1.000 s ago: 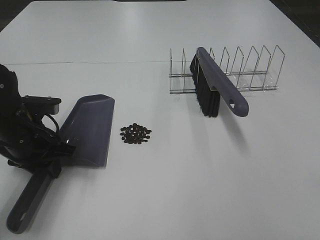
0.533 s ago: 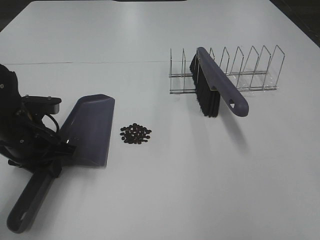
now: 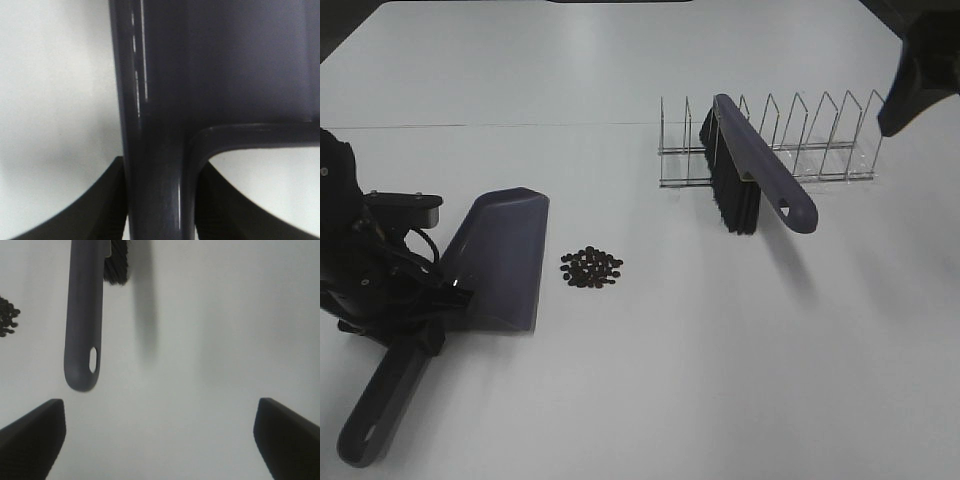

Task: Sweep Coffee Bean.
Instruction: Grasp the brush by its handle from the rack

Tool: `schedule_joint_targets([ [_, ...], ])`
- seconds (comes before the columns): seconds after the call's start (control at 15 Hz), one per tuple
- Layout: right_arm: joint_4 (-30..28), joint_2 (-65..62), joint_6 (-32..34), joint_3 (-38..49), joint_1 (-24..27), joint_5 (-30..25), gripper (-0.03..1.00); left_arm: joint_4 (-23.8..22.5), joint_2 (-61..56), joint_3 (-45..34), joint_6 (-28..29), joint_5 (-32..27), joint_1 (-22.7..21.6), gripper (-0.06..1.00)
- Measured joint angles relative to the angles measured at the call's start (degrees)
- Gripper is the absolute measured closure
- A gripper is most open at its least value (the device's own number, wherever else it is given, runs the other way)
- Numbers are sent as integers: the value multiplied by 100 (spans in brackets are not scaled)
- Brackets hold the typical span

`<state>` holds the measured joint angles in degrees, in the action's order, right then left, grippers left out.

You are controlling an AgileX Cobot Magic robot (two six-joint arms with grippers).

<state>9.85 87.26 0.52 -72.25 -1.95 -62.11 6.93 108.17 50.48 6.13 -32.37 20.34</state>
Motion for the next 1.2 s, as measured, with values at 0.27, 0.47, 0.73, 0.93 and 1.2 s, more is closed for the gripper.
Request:
schedule_joint_targets([
  [0.27, 298, 1467, -11, -1301, -57, -292, 12, 0, 0, 0, 0, -23, 0, 60],
  [0.47, -69, 2641, -52, -2515, -510, -693, 12, 0, 0, 0, -6, -29, 0, 60],
  [0.73, -195, 4131, -52, -4131, -940, -745, 12, 0, 0, 0, -6, -80, 0, 60],
  [0.93, -74, 4773, 0, -4652, -963, -751, 14, -17, 0, 0, 6, -132, 0, 60],
  [1.2, 11, 5128, 0, -4693, -963, -768, 15, -132, 0, 0, 6, -132, 0, 60],
])
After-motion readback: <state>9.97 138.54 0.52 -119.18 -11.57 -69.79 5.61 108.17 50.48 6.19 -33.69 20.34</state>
